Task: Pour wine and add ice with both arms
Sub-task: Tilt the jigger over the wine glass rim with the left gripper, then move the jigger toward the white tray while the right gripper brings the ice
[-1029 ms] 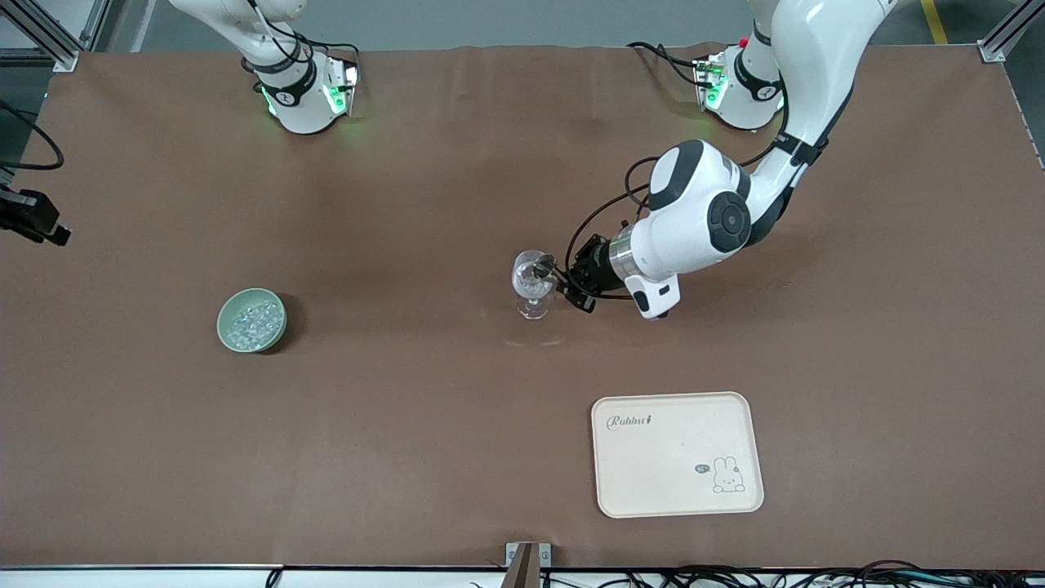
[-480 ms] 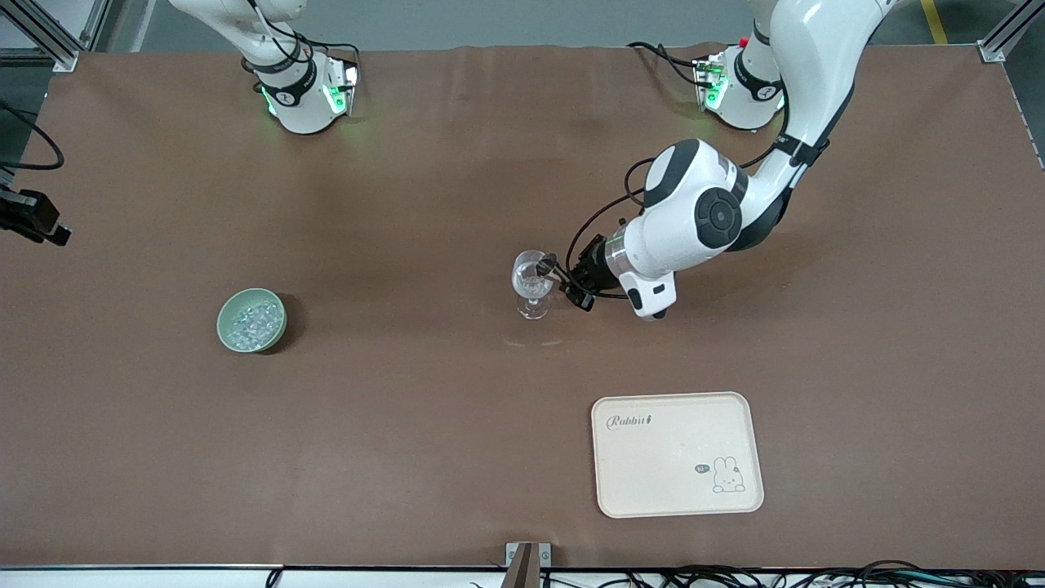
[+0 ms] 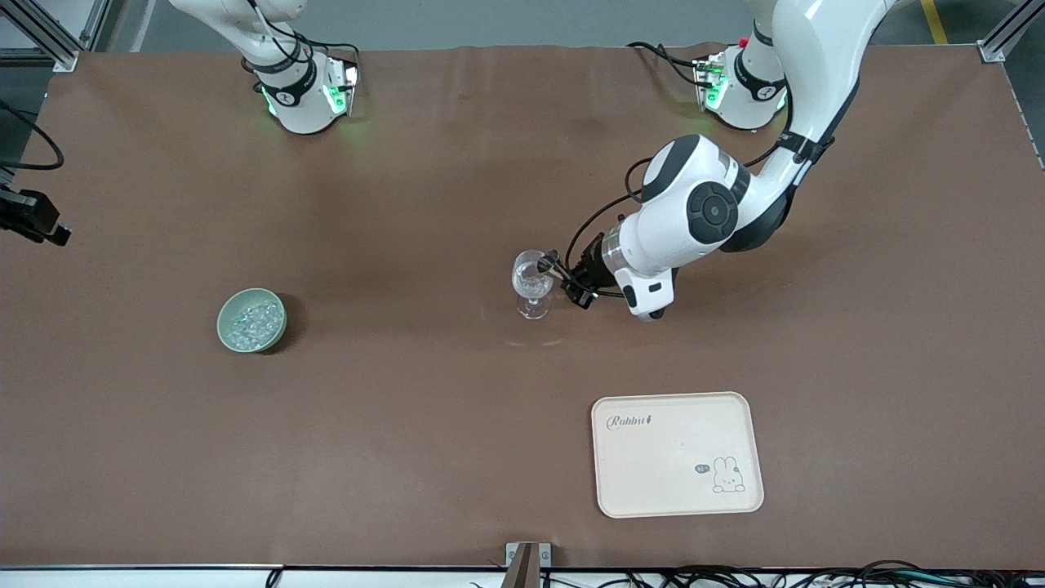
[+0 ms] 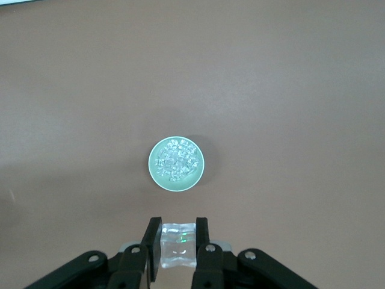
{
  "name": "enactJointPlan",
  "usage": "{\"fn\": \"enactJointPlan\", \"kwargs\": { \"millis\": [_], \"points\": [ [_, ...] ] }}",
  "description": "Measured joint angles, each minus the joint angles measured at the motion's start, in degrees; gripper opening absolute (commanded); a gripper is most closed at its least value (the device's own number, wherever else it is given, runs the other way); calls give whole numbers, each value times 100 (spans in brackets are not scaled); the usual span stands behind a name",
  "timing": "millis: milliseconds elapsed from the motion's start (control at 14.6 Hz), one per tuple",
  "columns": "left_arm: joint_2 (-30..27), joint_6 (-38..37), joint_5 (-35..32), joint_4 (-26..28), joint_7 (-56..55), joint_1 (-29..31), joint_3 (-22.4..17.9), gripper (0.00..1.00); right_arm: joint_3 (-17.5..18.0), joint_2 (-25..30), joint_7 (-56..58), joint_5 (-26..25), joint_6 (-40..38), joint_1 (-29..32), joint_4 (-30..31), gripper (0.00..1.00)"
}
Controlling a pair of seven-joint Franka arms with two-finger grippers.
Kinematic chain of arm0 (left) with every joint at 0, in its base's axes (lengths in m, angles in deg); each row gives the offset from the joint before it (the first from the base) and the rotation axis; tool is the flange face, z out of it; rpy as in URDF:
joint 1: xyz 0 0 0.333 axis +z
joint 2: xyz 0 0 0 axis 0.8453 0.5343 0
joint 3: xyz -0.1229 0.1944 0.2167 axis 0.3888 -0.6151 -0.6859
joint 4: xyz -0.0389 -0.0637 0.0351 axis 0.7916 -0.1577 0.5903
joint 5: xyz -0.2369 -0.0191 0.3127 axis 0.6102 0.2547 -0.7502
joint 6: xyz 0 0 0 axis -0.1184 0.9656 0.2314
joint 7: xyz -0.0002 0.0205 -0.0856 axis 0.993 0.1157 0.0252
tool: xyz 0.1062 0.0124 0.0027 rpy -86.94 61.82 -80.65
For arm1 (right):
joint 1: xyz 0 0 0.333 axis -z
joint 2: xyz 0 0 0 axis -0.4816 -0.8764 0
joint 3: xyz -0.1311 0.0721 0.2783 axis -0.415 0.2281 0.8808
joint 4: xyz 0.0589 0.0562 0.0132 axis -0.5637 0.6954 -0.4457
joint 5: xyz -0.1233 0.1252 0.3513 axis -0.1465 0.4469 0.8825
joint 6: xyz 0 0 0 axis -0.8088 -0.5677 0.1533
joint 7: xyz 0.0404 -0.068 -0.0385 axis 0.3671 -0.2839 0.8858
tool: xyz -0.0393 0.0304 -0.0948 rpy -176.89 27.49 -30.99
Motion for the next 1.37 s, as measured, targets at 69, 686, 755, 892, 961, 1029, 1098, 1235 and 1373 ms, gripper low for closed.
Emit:
{"fn": "enactJointPlan", "kwargs": {
  "millis": [69,686,755,892,961,1029,1098,1235,1373],
  "points": [
    [0,-5,-84,-2,-42,0,8,1,0,0,0,0,0,0,0,1],
    [0,-139,-672,-59,-463,-32,57,1,0,0,0,0,4,0,0,1],
    [0,-150,-724,-63,-537,-33,80,1,0,0,0,0,5,0,0,1],
    [0,-155,-737,-72,-581,-24,98,0,0,0,0,0,6,0,0,1],
    [0,-166,-690,-77,-586,-3,98,0,0,0,0,0,6,0,0,1],
    [0,-182,-580,-85,-560,14,99,0,0,0,0,0,7,0,0,1],
    [0,-202,-413,-95,-455,21,99,0,0,0,0,0,7,0,0,1],
    [-4,-312,81,-119,-74,35,87,0,0,0,0,0,7,0,0,1],
    [-59,-435,802,-153,410,40,-85,0,0,0,6,0,2,0,0,1]
  ]
}}
